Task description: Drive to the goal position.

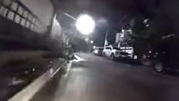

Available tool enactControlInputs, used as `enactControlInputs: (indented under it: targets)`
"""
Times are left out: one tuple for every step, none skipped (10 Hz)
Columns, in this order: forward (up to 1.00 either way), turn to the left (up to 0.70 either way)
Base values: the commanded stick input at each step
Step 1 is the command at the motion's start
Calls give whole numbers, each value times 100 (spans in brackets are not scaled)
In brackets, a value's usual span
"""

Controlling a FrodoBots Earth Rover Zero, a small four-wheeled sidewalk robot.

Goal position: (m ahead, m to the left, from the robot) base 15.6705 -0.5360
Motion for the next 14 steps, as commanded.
enactControlInputs:
  targets:
    - [50,23]
    - [50,46]
    - [50,50]
    - [50,24]
    - [50,0]
    - [50,0]
    - [50,0]
    - [50,0]
    - [50,0]
    - [50,0]
    - [50,0]
    - [50,0]
    - [50,0]
    - [50,0]
